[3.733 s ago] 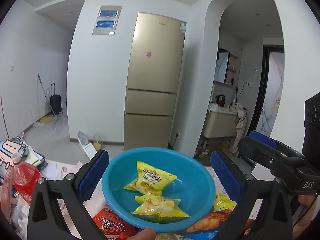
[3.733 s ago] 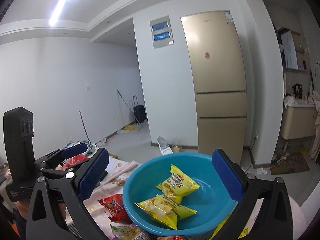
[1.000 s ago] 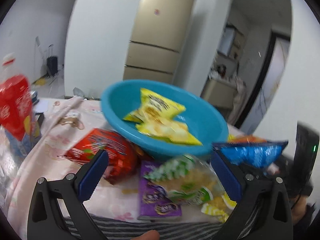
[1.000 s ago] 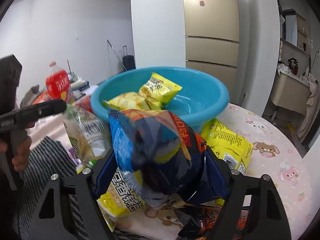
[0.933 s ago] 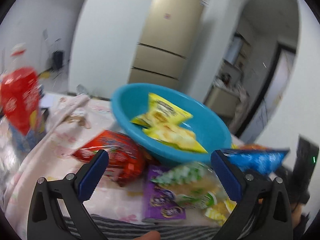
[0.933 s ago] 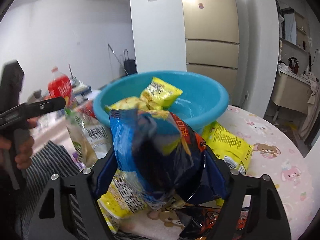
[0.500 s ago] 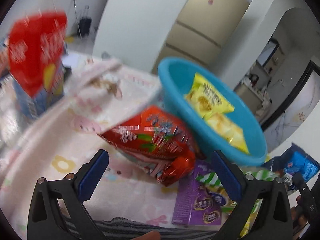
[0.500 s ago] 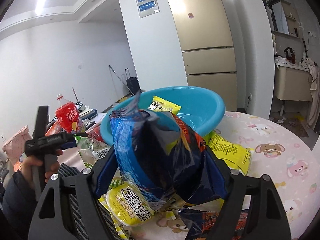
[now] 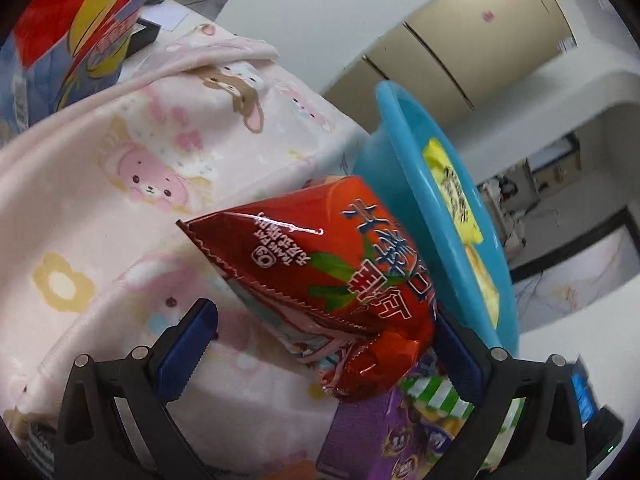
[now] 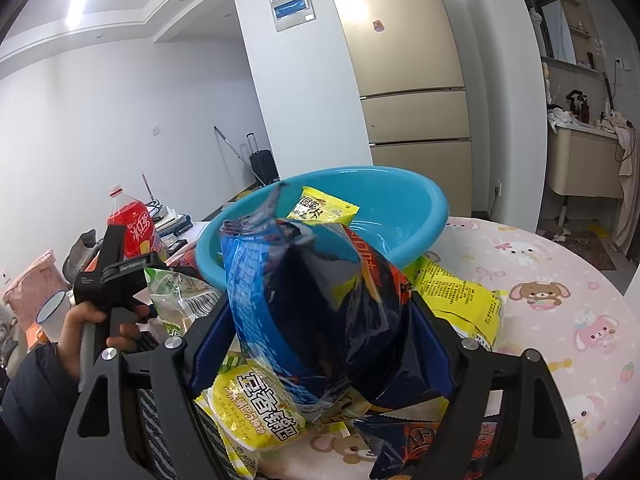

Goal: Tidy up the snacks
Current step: 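Grasp the red chip bag with the left gripper while the right gripper holds the blue bag, then lift the red bag and blue bag and carry both over the basin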

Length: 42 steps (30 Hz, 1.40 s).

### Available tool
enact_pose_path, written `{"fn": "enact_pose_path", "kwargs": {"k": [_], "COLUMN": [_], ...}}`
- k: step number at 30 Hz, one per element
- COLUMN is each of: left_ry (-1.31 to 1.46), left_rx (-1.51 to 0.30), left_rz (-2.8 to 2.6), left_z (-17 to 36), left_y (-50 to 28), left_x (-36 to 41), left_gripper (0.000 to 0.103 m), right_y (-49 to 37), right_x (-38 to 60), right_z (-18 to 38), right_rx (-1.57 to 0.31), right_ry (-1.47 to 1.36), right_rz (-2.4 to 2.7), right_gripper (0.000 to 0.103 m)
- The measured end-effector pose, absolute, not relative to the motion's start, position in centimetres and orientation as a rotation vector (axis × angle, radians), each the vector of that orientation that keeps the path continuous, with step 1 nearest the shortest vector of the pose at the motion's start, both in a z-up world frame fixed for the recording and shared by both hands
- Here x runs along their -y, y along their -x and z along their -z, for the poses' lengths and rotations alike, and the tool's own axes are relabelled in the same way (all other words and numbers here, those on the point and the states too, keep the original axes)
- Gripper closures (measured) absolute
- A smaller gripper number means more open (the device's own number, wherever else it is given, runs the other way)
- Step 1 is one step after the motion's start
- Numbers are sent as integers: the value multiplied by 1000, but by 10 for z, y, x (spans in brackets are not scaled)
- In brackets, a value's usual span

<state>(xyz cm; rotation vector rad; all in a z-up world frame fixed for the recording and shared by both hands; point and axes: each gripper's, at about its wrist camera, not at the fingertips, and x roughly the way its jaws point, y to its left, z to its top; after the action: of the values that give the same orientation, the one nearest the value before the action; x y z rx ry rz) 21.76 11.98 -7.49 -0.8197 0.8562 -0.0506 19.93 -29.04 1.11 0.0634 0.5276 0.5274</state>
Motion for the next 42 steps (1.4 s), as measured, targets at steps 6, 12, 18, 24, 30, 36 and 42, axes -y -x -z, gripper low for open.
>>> {"fn": "enact_pose_path", "kwargs": {"k": [6,12,18,24,30,36,42], "left_ry": [838,846,842,766,728,653,604], "left_rx": [-863,-824,-802,-769,-678,-567,-518], "left_rz": [45,72,100,31,-7,5,45], "left_z": [77,80,72,53,29,3,-13], "left_y": [-233,-233,-222,-201,-175,-159,-153], "left_x": [-116,-118,-119,-124,-131,-125,-113], "left_gripper": [0,15,31,33,33,33,33], "right_y": [-198,-198,-199,-198,-194,-194,-195], "right_x": [287,287,287,292,299,298,297], "right_z": [-11,-10,-10,-12,-19,-20,-19], "right_rx": [-525,-525,-526,-509,-455,-438,-482], "right_ry": [-40,-40,-37,-63,-102,-101,-117], "right_rz": [-529,-529,-526,-527,-534,-537,-655], "right_gripper": [23,23,23,23,23,23,23]}}
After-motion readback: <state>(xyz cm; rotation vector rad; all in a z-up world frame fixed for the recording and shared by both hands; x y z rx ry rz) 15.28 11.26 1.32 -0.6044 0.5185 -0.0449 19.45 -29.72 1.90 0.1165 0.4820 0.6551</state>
